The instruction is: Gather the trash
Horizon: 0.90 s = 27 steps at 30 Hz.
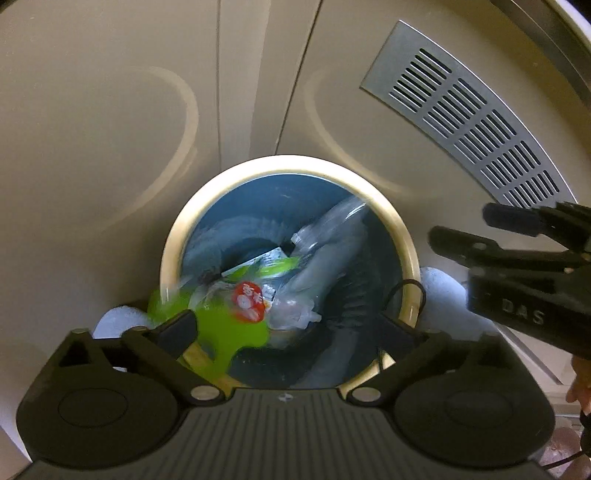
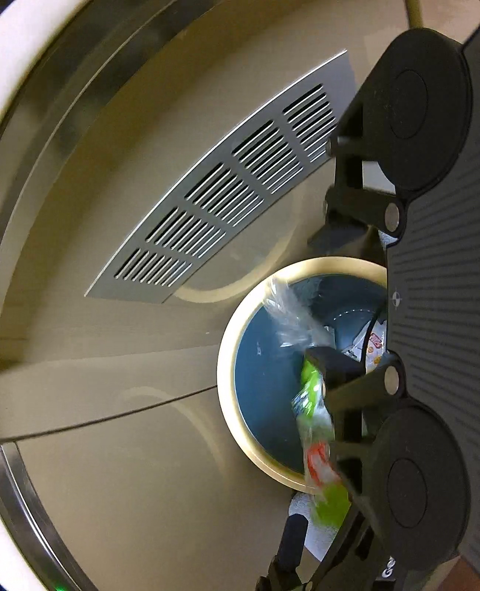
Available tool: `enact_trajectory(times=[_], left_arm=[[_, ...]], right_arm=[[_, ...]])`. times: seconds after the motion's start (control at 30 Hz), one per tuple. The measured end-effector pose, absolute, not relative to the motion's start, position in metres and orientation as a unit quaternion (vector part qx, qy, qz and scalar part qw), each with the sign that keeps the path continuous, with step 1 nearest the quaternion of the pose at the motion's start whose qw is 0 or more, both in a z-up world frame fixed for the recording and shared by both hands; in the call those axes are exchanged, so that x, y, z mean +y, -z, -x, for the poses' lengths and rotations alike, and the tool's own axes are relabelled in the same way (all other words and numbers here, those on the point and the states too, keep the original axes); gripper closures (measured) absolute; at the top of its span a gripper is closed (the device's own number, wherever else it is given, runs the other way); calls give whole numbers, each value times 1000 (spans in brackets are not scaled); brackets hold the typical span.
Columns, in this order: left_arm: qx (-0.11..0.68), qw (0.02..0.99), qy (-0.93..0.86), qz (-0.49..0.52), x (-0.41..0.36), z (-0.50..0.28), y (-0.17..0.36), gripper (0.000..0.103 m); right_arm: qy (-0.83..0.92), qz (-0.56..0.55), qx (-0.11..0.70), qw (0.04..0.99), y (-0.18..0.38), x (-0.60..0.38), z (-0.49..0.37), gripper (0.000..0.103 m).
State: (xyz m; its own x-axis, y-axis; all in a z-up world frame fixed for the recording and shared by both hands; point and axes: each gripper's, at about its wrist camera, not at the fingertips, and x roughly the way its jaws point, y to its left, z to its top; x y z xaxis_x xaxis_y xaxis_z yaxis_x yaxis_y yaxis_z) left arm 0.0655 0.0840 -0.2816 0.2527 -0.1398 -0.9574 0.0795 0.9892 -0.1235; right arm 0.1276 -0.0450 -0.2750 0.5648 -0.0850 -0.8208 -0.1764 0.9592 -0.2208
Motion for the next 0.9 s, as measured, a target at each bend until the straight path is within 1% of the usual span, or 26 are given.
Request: enact_trajectory(times=[0.17, 0.23, 0.4, 0.63, 0.9], left_arm=[[603, 796, 57, 8, 81, -58, 265, 0], [596, 801, 56, 2, 81, -52, 257, 0], [567, 822, 54, -8, 86, -26, 228, 0], [528, 848, 34, -25, 90, 9, 200, 0], [497, 867, 23, -26, 97, 26, 191, 0]], right_arm=[[-28, 125, 468, 874, 258, -50, -106, 34], [-36, 117, 466, 876, 248, -51, -95, 28], [-54, 108, 450, 885, 226, -52, -65, 21], [-62, 126, 418, 898, 219, -45, -37, 19], [-69, 142, 387, 909, 207, -39, -14, 17]])
